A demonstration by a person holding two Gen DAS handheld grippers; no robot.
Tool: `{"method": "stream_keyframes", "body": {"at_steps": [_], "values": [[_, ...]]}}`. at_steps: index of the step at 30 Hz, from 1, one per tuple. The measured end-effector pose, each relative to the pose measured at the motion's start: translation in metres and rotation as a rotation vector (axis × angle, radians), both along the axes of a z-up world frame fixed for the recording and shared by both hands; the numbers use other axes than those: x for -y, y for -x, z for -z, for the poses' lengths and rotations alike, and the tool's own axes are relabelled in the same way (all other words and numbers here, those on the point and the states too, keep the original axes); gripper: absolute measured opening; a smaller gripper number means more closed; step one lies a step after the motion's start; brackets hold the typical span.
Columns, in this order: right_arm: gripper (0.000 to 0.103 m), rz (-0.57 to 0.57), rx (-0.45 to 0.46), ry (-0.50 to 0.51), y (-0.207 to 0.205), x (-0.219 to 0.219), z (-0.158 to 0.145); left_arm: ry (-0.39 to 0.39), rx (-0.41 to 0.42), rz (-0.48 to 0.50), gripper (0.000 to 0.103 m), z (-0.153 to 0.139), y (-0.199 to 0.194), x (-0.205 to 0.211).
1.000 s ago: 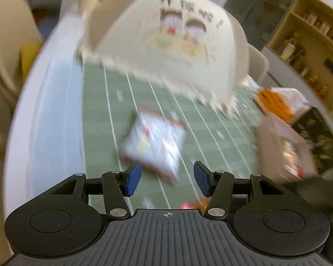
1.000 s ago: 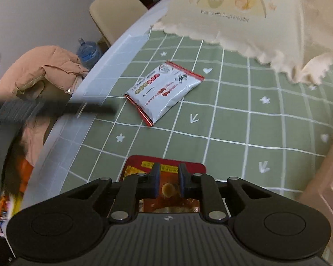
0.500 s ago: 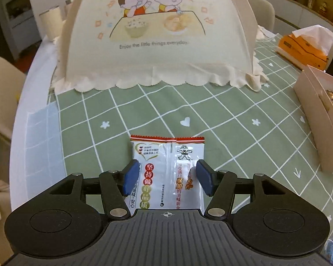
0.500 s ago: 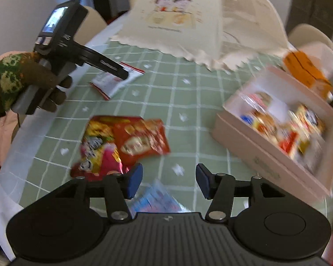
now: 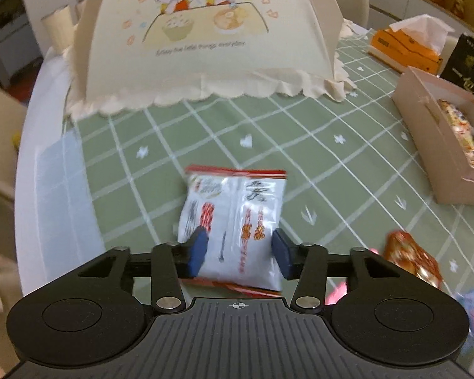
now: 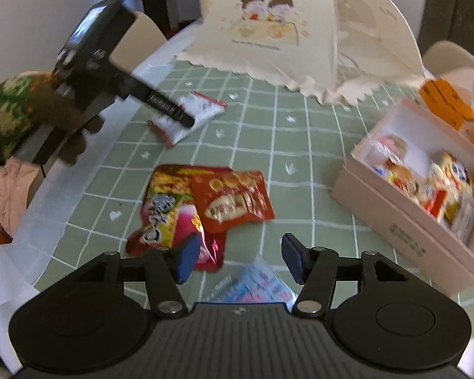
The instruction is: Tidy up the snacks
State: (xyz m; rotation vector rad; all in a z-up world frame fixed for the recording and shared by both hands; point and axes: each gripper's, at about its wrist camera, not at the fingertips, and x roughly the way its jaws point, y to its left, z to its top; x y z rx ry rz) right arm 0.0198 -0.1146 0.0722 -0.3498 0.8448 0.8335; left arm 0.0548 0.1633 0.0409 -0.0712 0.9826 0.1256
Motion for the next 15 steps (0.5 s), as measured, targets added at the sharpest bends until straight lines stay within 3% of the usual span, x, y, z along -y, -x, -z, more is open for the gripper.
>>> {"method": "stream_keyframes", "body": {"at_steps": [7,11,15], "values": [[0.058,0.059,-0.095,-0.024,-0.004,0.003,-0.004,0.074,-0.086,0.002,0.037,0.011,0.038,0.012],[0.058,0.152,-0.026,0.004,0.009,0.009,-0.009,0.038,-0.026,0.067,0.038,0.015,0.050,0.019],[0.058,0.209,0.008,-0.009,0.028,0.025,-0.009,0.110,0.083,-0.008,0.038,0.018,0.073,0.013]]}}
